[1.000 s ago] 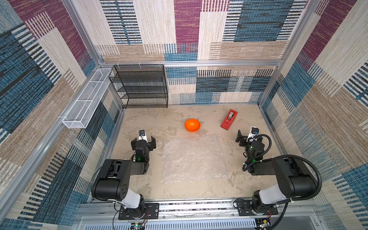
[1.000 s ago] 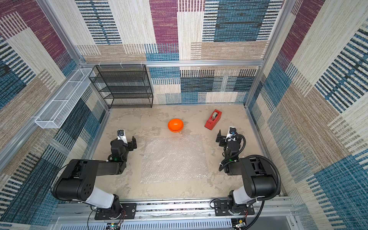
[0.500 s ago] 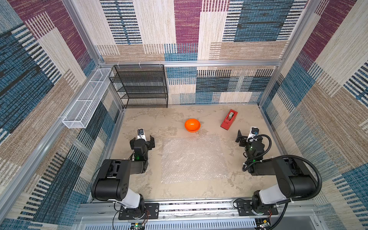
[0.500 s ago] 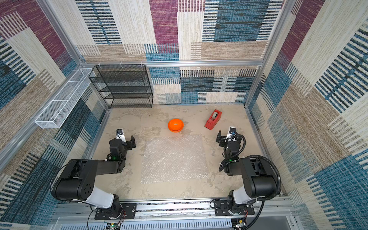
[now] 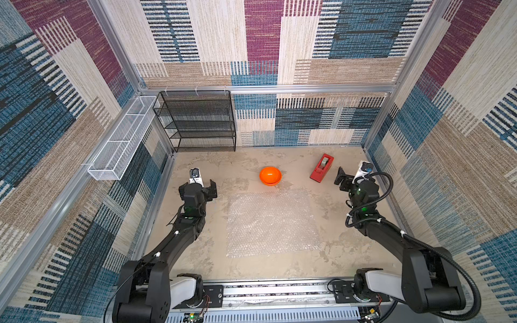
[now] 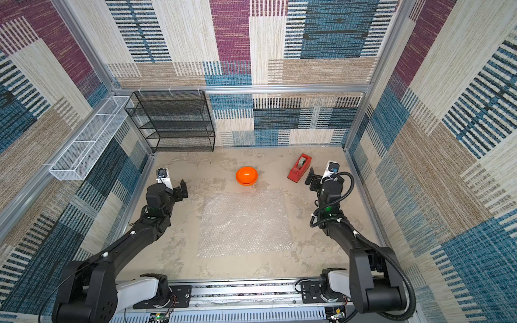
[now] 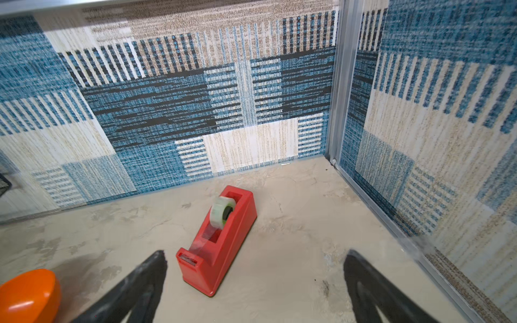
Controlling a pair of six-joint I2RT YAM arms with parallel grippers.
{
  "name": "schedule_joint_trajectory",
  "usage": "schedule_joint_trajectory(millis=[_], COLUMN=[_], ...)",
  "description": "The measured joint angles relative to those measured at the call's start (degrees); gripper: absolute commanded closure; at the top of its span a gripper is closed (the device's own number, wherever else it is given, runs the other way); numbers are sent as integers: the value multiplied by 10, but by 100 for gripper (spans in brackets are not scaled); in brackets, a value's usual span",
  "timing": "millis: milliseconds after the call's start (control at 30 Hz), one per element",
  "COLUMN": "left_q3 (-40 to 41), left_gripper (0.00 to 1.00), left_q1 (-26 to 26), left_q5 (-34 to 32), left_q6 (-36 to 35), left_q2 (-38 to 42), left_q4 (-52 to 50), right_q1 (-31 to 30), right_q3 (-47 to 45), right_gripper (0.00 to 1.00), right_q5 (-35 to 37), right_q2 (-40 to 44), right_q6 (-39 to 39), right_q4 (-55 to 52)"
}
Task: Wrap bowls in bubble wrap
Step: Pick up the bowl from the center of the board.
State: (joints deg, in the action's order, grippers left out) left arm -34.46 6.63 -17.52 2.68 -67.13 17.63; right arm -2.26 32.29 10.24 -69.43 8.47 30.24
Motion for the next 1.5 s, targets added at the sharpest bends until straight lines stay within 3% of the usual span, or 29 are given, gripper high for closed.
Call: schedule_joint_trajectory(millis=[233, 533, 967, 1100, 1267, 1500], left_q3=[-61, -88, -114, -123, -130, -135], left_gripper=[1, 1, 1, 1, 1, 1], left_q1=[4, 5, 15, 19, 20, 20], left_q5=[27, 91, 162, 162, 170, 196], left_q6=[96, 171, 316, 343, 348, 329], left_q2=[64, 83, 50, 40, 26, 20], left_q4=[-206, -357, -422, -438, -442, -439], right_q1=[-32, -105, -172, -194, -210, -218], right_q3=[68, 168, 421, 522, 642, 744], right_gripper=[1, 0, 11, 22, 30, 41], right_q5=[-73, -168, -226, -231, -230, -203], right_q2=[45, -61, -327, -403, -501, -580], right_q6=[70, 130, 157, 170, 187, 199], right_q4=[-207, -378, -506, -534, -586, -648])
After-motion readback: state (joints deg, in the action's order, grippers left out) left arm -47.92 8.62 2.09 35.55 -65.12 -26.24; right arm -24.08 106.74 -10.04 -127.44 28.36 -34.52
